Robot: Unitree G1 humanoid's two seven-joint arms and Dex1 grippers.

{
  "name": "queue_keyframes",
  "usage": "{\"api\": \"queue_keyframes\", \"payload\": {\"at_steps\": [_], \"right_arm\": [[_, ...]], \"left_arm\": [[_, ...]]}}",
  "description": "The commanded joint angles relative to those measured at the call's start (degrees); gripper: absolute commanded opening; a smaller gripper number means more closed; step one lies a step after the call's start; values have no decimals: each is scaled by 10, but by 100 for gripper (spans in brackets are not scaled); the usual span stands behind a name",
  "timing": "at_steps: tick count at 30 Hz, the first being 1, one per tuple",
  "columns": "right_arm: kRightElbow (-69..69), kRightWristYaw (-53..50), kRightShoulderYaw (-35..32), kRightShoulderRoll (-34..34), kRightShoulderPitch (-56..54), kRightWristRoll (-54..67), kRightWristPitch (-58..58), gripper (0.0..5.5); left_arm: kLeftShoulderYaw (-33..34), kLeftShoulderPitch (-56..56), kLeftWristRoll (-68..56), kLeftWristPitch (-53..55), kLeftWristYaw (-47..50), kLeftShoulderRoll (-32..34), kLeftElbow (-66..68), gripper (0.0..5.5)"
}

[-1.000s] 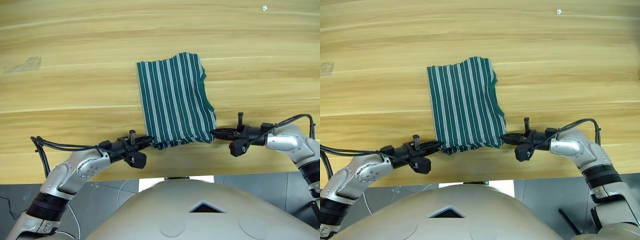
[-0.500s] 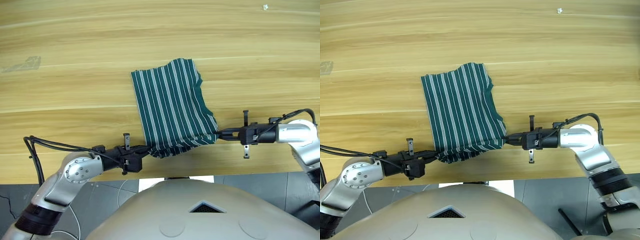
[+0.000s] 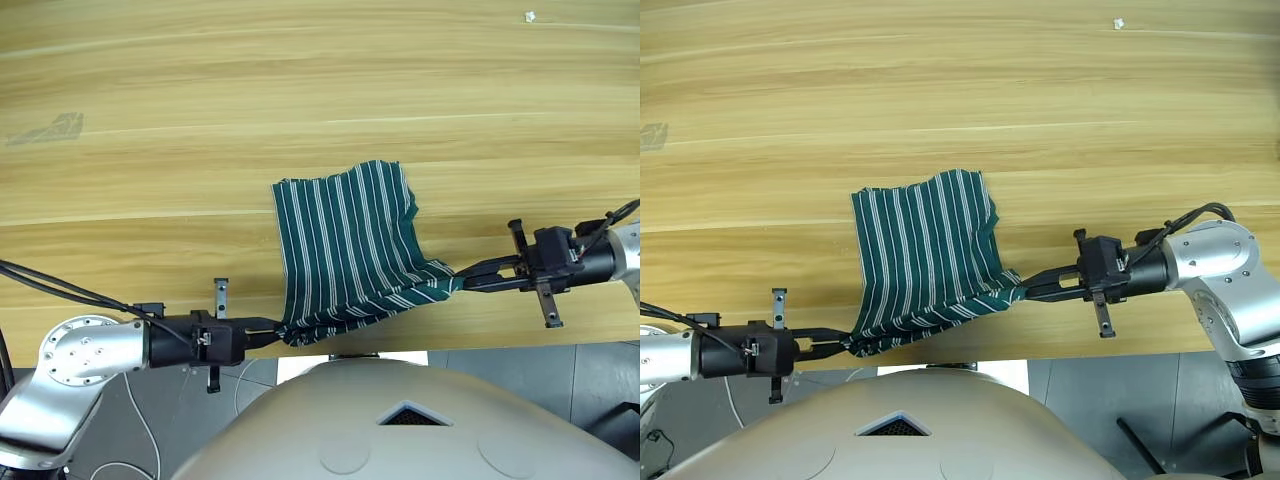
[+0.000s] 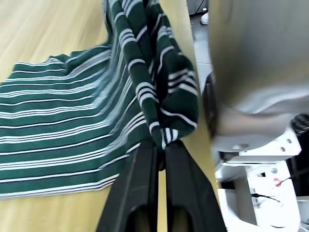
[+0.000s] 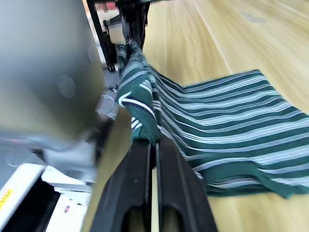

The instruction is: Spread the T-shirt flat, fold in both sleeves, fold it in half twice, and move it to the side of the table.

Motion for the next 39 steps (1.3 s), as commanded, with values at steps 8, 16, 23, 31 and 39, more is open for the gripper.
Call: {"api": "queue_keyframes", "payload": {"at_steps": [8, 16, 23, 31, 39], "right_arm": [[286, -43, 40, 186, -274, -185, -83, 0], [488, -64, 56, 282, -382, -277, -181, 0], [567, -102, 45, 307, -396, -317, -229, 39], [627, -187, 6, 325, -425, -333, -270, 171], [492, -137, 12, 380, -335, -259, -270, 303]], "left_arm": [[-58, -315, 10, 79, 30, -64, 197, 3], [-123, -442, 110, 68, 100, -154, 323, 3], [-127, -474, 136, 71, 118, -185, 394, 46], [-104, -500, 163, 103, 213, -230, 449, 123], [-33, -482, 146, 102, 367, -321, 436, 123]]}}
